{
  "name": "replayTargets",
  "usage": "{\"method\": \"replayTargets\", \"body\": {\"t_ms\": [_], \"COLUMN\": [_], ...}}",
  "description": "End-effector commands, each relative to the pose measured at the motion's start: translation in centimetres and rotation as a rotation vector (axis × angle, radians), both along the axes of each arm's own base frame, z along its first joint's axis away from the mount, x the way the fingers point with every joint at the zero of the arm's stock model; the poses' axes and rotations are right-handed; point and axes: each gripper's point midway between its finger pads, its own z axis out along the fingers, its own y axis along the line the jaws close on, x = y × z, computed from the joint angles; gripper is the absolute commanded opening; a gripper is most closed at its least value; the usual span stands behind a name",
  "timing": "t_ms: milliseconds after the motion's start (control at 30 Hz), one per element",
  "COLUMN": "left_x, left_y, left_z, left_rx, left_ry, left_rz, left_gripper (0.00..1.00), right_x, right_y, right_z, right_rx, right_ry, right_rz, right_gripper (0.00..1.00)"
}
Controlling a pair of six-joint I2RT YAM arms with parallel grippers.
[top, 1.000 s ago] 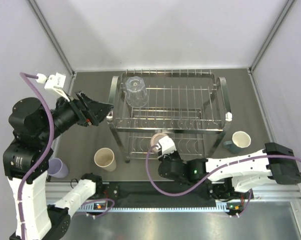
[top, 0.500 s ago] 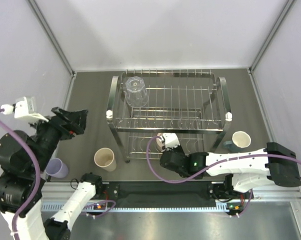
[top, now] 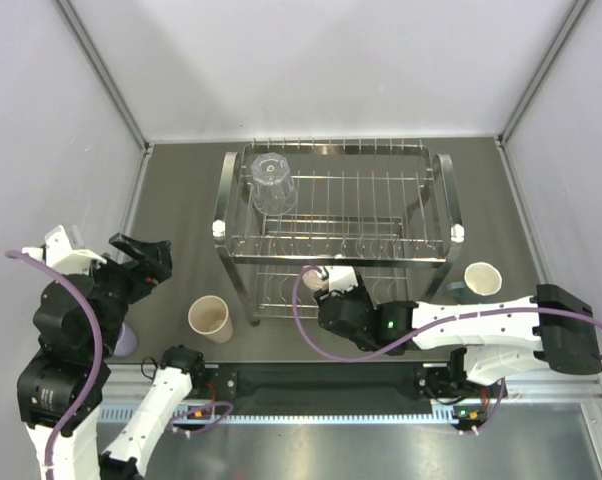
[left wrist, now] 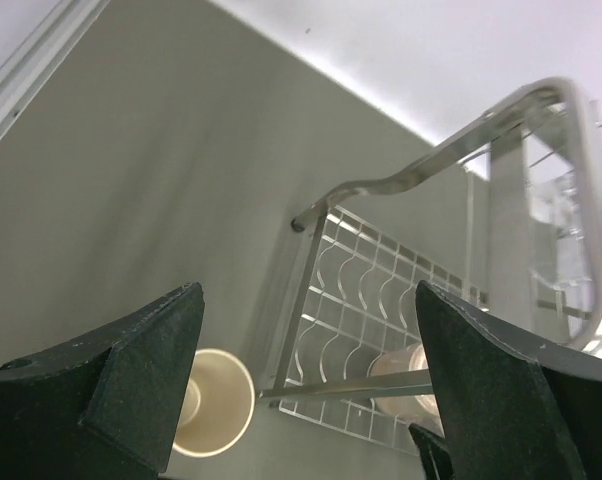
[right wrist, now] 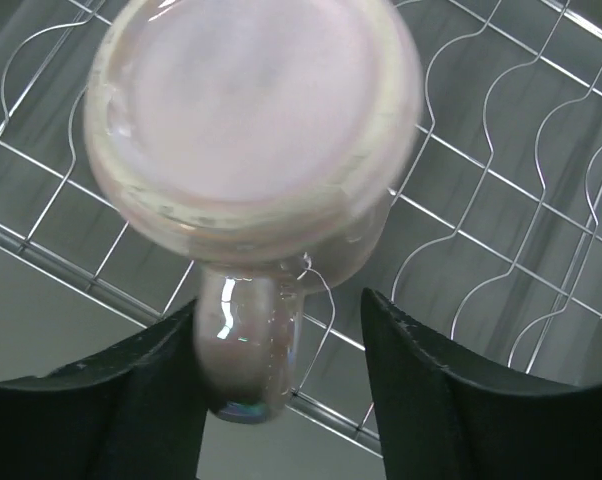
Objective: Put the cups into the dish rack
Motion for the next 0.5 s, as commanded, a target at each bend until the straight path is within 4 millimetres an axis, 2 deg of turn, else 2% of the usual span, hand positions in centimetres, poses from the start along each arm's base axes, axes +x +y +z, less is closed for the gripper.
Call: {"method": "replayTargets", "body": {"t_ms": [0,233,367,467], "left_x": [-0.4,-0.9,-0.7,-0.6], "left_y": [0.4,0.0,-0.5,-0.9], "left_z": [-1.7,-4.4,-5.0,-4.7], "left_rx": [-0.046,-0.057,-0.064,-0.075], "left_ry": [0.037,0.088,0.101,0.087], "left_rz": [0.041,0.026,0.003,-0.017], "left_gripper": [0.92,0.92,0.91,0.91], "right_x": [0.6,-0.1,-0.2,0.0], "right_y": [0.8,0.6,0.3,0.1], "right_z": [2.3,2.8,2.5,1.7], "right_rx": [0.069,0.081,0.078,0.079], "right_ry": [-0.021,-0.019,-0.017,-0.009], "right_rz": [-0.015,0.003,0.008,0.005], "right_gripper": [0.60,0.68,0.67,0.66]}}
